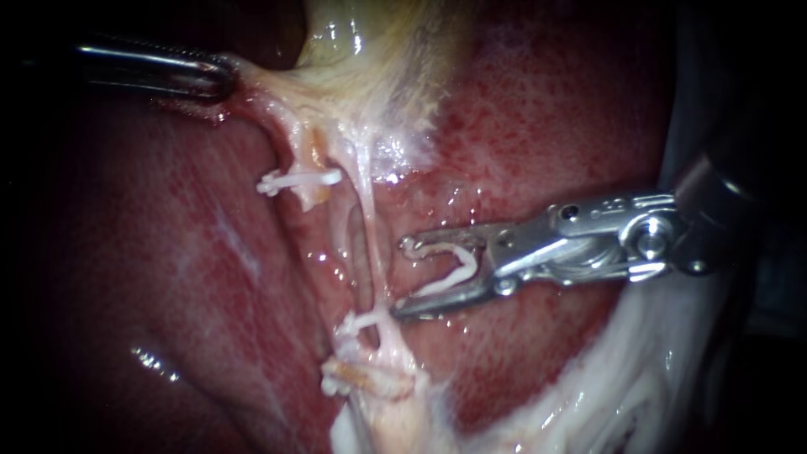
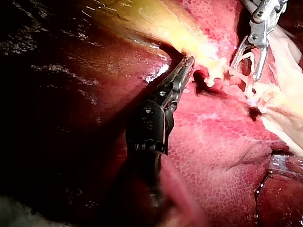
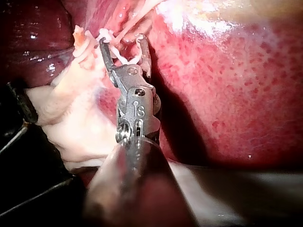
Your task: Clipping second clip right tube
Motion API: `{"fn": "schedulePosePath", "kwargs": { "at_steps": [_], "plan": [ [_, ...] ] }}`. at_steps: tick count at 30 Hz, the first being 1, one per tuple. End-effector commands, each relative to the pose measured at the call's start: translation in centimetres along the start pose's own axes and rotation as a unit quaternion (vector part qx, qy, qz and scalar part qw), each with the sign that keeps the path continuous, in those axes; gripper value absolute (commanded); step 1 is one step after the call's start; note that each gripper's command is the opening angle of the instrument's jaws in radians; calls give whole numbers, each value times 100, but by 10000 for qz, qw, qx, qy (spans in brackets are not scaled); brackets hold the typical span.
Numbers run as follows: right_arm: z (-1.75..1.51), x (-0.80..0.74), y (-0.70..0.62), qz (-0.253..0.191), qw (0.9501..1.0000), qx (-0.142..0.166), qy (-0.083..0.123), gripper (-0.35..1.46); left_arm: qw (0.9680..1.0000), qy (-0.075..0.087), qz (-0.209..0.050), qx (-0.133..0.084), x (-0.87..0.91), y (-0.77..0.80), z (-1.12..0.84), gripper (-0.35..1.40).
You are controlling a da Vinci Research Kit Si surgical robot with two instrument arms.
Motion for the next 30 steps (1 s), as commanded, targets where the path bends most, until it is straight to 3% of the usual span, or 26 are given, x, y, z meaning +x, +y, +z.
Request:
{"fn": "schedulePosePath", "kwargs": {
  "at_steps": [1,4,8,12,16,21,25,30],
  "plan": [
    [3,-1,1,41,10000,43,65,50,10000,0,0,0,0,0,0,-35],
    [9,-1,5,188,9994,200,199,50,10000,0,0,0,0,0,0,-35],
    [14,2,7,501,9955,584,559,50,10000,0,0,1,0,0,0,-35],
    [19,5,7,761,9872,1036,945,50,10000,0,0,1,0,0,1,-35],
    [21,10,1,1008,9770,1442,1203,50,10000,0,0,1,0,0,1,-35],
    [21,17,-10,1071,9688,1803,1325,48,10000,0,1,1,0,0,1,-35],
    [20,18,-14,1018,9668,1977,1255,42,10000,0,1,0,0,-1,1,-35],
    [15,14,-12,970,9655,2104,1190,18,10000,0,1,0,0,-1,1,-35]
  ]
}}
